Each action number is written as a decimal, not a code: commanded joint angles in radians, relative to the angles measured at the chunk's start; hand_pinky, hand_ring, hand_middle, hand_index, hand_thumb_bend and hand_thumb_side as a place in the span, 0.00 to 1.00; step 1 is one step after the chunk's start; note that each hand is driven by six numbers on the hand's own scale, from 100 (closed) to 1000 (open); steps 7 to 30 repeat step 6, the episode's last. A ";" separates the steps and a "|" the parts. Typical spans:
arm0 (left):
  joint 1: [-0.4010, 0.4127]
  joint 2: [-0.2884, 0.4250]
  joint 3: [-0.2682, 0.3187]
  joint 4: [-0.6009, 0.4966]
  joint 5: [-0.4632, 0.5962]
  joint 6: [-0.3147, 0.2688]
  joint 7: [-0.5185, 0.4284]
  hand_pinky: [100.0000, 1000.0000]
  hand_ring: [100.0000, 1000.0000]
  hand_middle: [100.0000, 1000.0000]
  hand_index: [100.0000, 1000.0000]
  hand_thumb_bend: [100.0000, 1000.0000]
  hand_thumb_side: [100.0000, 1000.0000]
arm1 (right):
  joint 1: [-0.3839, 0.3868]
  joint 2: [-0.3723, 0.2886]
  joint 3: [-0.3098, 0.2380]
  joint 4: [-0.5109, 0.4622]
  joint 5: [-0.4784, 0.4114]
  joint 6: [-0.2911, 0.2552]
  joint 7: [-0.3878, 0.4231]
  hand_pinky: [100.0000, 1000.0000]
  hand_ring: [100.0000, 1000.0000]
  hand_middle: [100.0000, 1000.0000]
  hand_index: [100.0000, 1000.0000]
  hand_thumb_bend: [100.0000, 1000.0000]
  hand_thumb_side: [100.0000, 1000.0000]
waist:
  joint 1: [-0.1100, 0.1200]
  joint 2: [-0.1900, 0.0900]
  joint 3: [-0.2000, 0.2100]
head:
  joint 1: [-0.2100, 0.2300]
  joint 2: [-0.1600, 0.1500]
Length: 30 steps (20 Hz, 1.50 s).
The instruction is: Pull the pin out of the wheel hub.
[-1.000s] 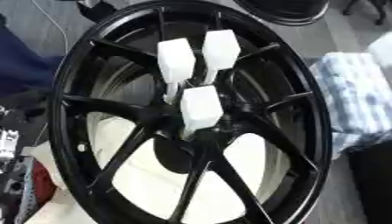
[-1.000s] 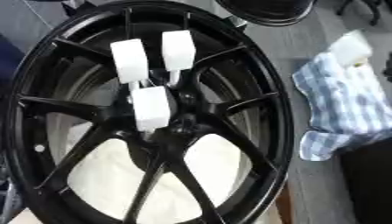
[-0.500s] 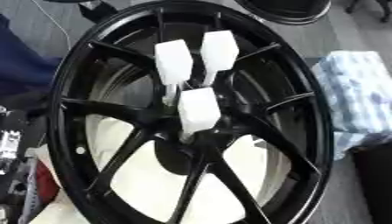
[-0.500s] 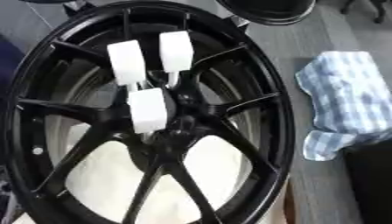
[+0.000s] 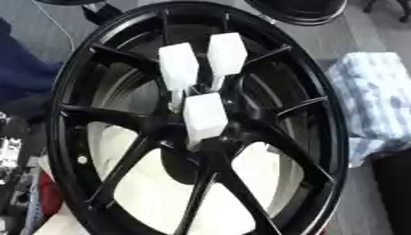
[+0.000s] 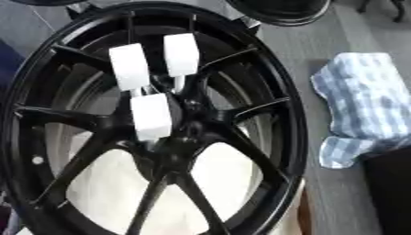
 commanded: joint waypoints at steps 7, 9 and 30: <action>-0.007 -0.003 -0.007 -0.015 0.007 -0.018 -0.007 0.81 0.92 0.69 0.79 0.00 0.73 | -0.073 -0.006 0.098 -0.018 -0.034 -0.255 0.085 0.78 0.66 0.59 0.55 0.00 0.26 | 0.013 -0.012 0.006 | -0.013 -0.019; -0.007 -0.003 -0.007 -0.015 0.007 -0.018 -0.007 0.81 0.92 0.69 0.79 0.00 0.73 | -0.073 -0.006 0.098 -0.018 -0.034 -0.255 0.085 0.78 0.66 0.59 0.55 0.00 0.26 | 0.013 -0.012 0.006 | -0.013 -0.019; -0.007 -0.003 -0.007 -0.015 0.007 -0.018 -0.007 0.81 0.92 0.69 0.79 0.00 0.73 | -0.073 -0.006 0.098 -0.018 -0.034 -0.255 0.085 0.78 0.66 0.59 0.55 0.00 0.26 | 0.013 -0.012 0.006 | -0.013 -0.019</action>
